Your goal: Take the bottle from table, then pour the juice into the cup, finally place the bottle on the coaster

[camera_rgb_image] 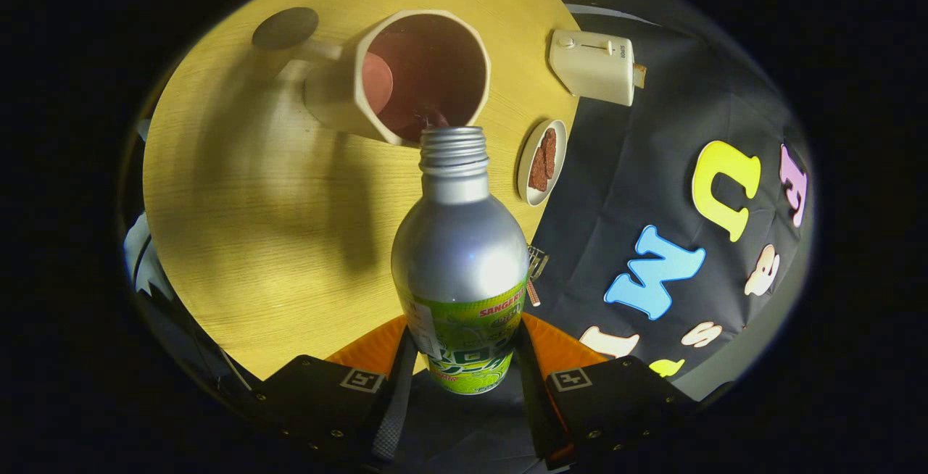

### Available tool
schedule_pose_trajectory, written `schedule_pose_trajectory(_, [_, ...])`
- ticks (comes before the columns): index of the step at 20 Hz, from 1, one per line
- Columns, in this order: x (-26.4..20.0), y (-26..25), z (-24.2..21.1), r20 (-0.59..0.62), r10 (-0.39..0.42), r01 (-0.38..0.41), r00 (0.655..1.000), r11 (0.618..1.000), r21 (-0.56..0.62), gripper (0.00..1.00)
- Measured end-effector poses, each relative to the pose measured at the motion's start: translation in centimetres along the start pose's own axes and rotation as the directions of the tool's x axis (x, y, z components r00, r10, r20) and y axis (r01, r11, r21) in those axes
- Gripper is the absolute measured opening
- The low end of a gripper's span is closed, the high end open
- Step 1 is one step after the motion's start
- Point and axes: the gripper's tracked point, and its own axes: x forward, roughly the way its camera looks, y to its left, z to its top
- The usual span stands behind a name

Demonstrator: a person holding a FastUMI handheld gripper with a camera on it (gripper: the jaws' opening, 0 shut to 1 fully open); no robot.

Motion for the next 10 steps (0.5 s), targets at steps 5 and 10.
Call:
schedule_pose_trajectory(5, [-0.13, -0.06, 0.03, -0.003, 0.004, -0.005, 1.0, 1.0, -0.021, 0.68])
schedule_pose_trajectory(10, [-0.12, -0.38, -0.53, -0.018, 0.002, -0.003, 1.0, 0.999, -0.041, 0.68])
